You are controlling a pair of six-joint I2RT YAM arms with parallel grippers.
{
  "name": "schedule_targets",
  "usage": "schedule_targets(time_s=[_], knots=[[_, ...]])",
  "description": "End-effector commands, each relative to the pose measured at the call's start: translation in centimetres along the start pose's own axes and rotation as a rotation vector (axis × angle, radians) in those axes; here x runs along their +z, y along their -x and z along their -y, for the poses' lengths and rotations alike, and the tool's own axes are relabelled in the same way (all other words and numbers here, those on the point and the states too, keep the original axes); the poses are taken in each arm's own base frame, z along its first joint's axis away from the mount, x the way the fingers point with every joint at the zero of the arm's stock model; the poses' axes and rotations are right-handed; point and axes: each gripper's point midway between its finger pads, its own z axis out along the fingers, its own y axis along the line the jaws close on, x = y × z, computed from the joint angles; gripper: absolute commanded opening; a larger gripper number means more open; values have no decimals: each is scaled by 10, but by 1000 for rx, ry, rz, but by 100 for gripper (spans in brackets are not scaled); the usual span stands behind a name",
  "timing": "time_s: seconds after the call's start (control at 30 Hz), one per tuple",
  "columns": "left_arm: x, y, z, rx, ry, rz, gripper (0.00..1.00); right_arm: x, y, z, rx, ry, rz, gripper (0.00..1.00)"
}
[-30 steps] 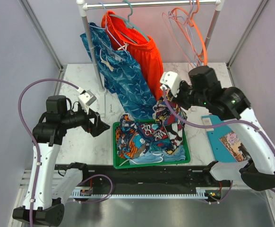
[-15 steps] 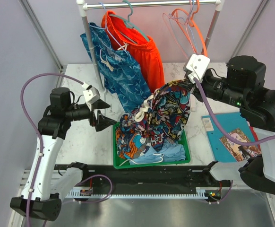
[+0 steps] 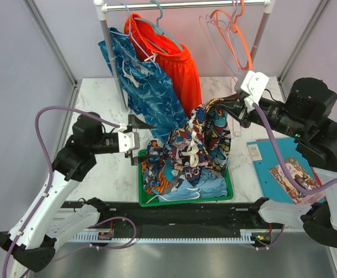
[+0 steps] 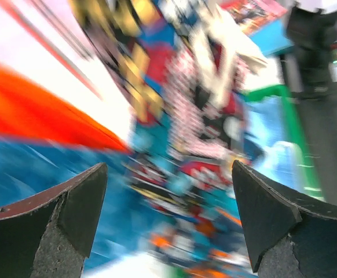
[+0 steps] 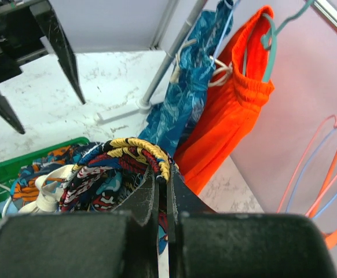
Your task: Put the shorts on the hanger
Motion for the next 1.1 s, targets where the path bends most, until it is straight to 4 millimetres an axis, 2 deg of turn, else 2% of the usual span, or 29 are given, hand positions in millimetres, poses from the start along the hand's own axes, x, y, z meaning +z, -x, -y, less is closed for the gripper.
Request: schedule_targets(time_s=[0.0, 0.03, 0.07, 0.1, 0.13, 0.17, 0.2, 0.23, 0.27, 0.3, 0.43, 0.5, 0.57, 0.63, 0.67, 0.73, 0.87, 0.9, 0.97, 1.0, 1.07], knots=[[-9, 85, -39, 610, 64, 123, 91, -5, 44, -7, -51, 44, 209, 0], [-9, 92, -39, 664, 44, 127, 90, -2, 43, -16, -59, 97, 217, 0], [-8, 87, -34, 663, -1, 97, 89, 5, 31, -24, -55, 138, 193, 0], [-6, 103, -38, 748, -14, 107, 89, 4, 31, -35, -59, 192, 213, 0], [-5, 106, -37, 773, -29, 100, 89, 7, 26, -42, -58, 221, 217, 0], [-4, 106, -35, 795, -44, 91, 89, 16, 9, -52, -47, 263, 192, 0], [-2, 107, -32, 845, -54, 95, 90, 19, 8, -55, -51, 280, 217, 0], [-2, 107, -31, 865, -53, 95, 91, 14, 8, -65, -59, 315, 246, 0], [-1, 107, -28, 877, -61, 99, 91, 23, -11, -75, -44, 355, 223, 0], [3, 106, -23, 878, -80, 110, 92, 23, -10, -77, -56, 360, 250, 0], [18, 101, -8, 824, -131, 118, 93, 34, -29, -99, -28, 473, 251, 0], [28, 95, 6, 827, -171, 133, 93, 37, -26, -103, -1, 501, 278, 0], [30, 105, 8, 883, -131, 174, 93, 41, -32, -108, 20, 523, 271, 0], [38, 100, 23, 907, -167, 206, 90, 44, -35, -112, 37, 544, 264, 0], [36, 100, 29, 923, -181, 216, 84, 47, -39, -114, 44, 554, 260, 0], [38, 93, 43, 1004, -229, 237, 78, 48, -44, -121, 64, 588, 256, 0], [42, 64, 70, 1181, -352, 183, 73, 52, -51, -130, 96, 634, 240, 1], [43, 64, 77, 1244, -382, 193, 73, 54, -54, -133, 107, 647, 229, 1], [45, 49, 79, 1290, -431, 125, 73, 57, -62, -138, 126, 667, 206, 1], [44, 40, 87, 1337, -479, 111, 73, 58, -66, -141, 132, 676, 196, 1], [45, 31, 86, 1367, -492, 75, 77, 61, -76, -147, 151, 695, 165, 1]])
